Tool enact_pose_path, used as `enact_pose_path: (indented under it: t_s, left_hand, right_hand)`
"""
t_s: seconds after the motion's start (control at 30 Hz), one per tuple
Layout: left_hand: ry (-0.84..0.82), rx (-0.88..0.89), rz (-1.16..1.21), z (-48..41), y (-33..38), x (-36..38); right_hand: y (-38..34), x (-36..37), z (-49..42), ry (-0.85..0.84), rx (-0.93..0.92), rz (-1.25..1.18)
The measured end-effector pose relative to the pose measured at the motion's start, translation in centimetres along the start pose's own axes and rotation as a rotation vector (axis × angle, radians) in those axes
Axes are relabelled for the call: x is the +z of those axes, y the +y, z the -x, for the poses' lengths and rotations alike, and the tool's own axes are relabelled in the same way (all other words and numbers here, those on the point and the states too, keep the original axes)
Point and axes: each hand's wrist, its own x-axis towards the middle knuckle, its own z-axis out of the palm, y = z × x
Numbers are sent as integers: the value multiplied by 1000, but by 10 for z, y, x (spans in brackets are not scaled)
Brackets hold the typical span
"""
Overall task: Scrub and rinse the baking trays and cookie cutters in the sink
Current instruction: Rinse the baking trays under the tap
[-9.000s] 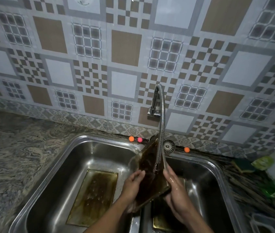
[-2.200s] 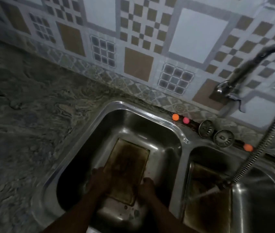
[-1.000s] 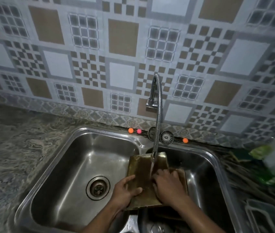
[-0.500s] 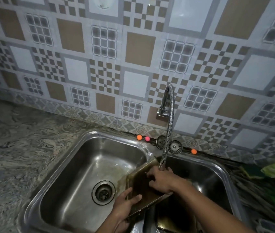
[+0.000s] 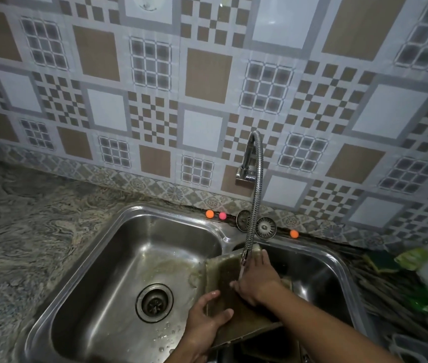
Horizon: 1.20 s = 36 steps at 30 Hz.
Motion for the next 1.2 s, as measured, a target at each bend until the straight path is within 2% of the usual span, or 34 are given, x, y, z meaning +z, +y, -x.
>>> enact_pose_path:
  t_s: [0.07, 0.1, 0.17, 0.2, 0.27, 0.3, 0.33, 0.4, 0.47, 0.63, 0.7, 0.77, 0.87, 0.97, 1.03, 1.13, 1.2]
  left_hand:
    - [-37, 8, -16, -2, -1, -1]
    - [-59, 17, -25, -3, -2, -3]
    - [-116, 46, -31, -3, -1, -7]
    - [-144, 55, -35, -4, 0, -9]
    - [-186, 52, -39, -6, 0, -10]
    - [-195, 60, -21, -7, 3, -9]
    - [-184, 59, -16, -7, 5, -8]
    - [-129, 76, -28, -15, 7, -5]
    - [-82, 95, 11, -17, 12, 0]
    - [-7, 7, 325, -18, 26, 26]
    - [58, 11, 316, -24, 30, 36]
    - [79, 52, 223, -26, 34, 43]
    - [92, 134, -19, -19, 40, 49]
    - [92, 137, -32, -22, 40, 54]
    - [66, 154, -22, -19, 41, 56]
    - [65, 122, 68, -16, 39, 57]
    - [102, 127, 103, -17, 34, 52]
  right_hand:
    - [-1, -1, -17, -55, -11, -19]
    - [-4, 1, -23, -77, -75, -82]
    - [-11, 9, -29, -110, -237, -303]
    - [-12, 14, -30, -86, -251, -432]
    - [-4, 20, -30, 205, -185, -377]
    - [-9, 26, -36, 272, -120, -357]
    - [-13, 26, -39, 269, -125, -329]
    - [-20, 13, -29, 123, -352, -221]
    - [-22, 0, -22, -14, -514, -239]
    - [17, -4, 20, 10, -637, -320]
    - [16, -7, 49, -8, -712, -382]
    - [22, -1, 66, 34, -614, -432]
    - [41, 3, 69, 210, -237, -292]
    - [50, 6, 51, 279, 59, -240]
    - [34, 13, 35, 295, 29, -222]
    - [-1, 14, 29, 174, -251, -337]
    - [0, 11, 14, 143, -202, -316]
